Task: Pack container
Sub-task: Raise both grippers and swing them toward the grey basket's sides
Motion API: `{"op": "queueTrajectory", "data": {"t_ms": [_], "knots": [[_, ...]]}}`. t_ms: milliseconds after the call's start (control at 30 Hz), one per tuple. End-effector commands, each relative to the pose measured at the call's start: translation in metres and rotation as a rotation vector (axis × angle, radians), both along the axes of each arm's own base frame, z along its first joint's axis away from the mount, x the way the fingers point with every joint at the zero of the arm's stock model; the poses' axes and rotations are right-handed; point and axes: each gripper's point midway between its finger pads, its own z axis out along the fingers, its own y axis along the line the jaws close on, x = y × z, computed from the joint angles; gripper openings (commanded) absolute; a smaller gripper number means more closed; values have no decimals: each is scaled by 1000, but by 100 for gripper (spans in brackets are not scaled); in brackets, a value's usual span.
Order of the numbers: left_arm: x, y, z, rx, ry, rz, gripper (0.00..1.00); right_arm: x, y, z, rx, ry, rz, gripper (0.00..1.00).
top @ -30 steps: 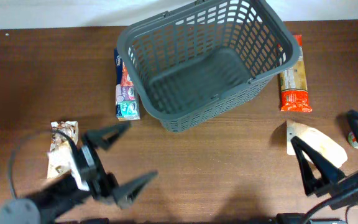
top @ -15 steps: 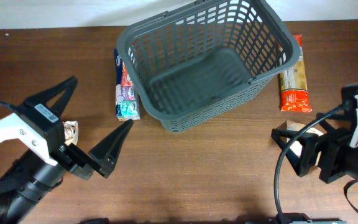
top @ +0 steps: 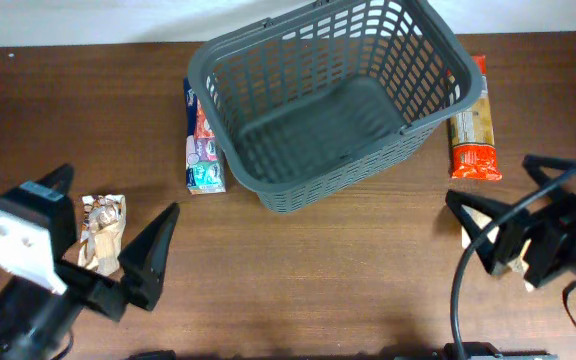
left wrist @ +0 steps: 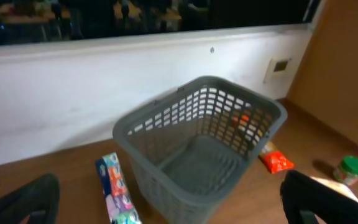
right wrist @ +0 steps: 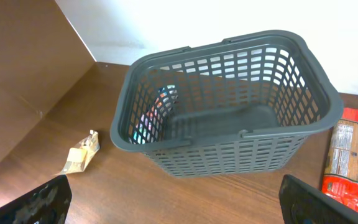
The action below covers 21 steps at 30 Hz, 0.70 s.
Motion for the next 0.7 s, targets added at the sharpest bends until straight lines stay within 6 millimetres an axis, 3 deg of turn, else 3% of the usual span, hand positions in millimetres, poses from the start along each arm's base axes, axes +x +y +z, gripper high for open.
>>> {"op": "queueTrajectory", "data": {"t_ms": [0, 133, 433, 500, 600, 667], "knots": [[-7, -13, 11, 15, -16, -92, 100, 14, 4, 0, 0, 16, 30, 99], [-14, -20, 13, 27, -27, -138, 100, 27, 10, 2, 19, 31, 64, 99], [-30, -43, 18, -8, -42, -298, 100, 43, 47, 11, 91, 61, 259, 99], [-23, -33, 16, 8, -38, -228, 100, 43, 56, 9, 85, 72, 292, 99], [5, 25, 4, 73, 12, 145, 100, 44, 63, 2, 53, 101, 272, 99], [13, 39, 4, 90, 17, 223, 100, 42, 68, 0, 33, 102, 274, 99]]}}
